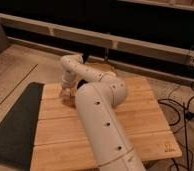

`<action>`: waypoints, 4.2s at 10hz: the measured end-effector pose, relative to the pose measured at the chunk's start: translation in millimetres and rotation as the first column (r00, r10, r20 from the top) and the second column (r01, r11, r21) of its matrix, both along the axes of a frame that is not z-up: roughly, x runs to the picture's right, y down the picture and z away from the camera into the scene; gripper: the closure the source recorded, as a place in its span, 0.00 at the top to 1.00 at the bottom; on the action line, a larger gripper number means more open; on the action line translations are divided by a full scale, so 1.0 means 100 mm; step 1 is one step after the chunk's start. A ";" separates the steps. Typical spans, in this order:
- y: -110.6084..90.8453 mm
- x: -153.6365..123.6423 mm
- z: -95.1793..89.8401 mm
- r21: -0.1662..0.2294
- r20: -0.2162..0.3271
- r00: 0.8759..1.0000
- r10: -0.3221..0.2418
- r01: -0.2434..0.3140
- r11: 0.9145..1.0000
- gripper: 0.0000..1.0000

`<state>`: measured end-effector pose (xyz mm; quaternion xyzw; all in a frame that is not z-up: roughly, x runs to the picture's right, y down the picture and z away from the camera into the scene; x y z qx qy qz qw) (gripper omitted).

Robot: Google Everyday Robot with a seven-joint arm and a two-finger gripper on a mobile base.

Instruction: Place the bottle in the ceramic bowl

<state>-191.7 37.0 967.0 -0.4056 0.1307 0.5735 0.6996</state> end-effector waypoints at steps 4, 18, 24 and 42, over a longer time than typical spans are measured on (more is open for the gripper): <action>-0.24 0.03 -0.04 0.064 0.006 1.000 0.008 -0.008 0.998 0.00; -1.60 0.53 -1.31 0.475 -0.030 0.999 0.028 -0.010 0.880 0.00; -1.17 1.62 -1.84 0.489 -0.225 0.963 0.147 -0.019 0.872 0.00; -0.73 1.79 -1.01 0.366 -0.293 0.954 0.068 0.046 0.929 0.12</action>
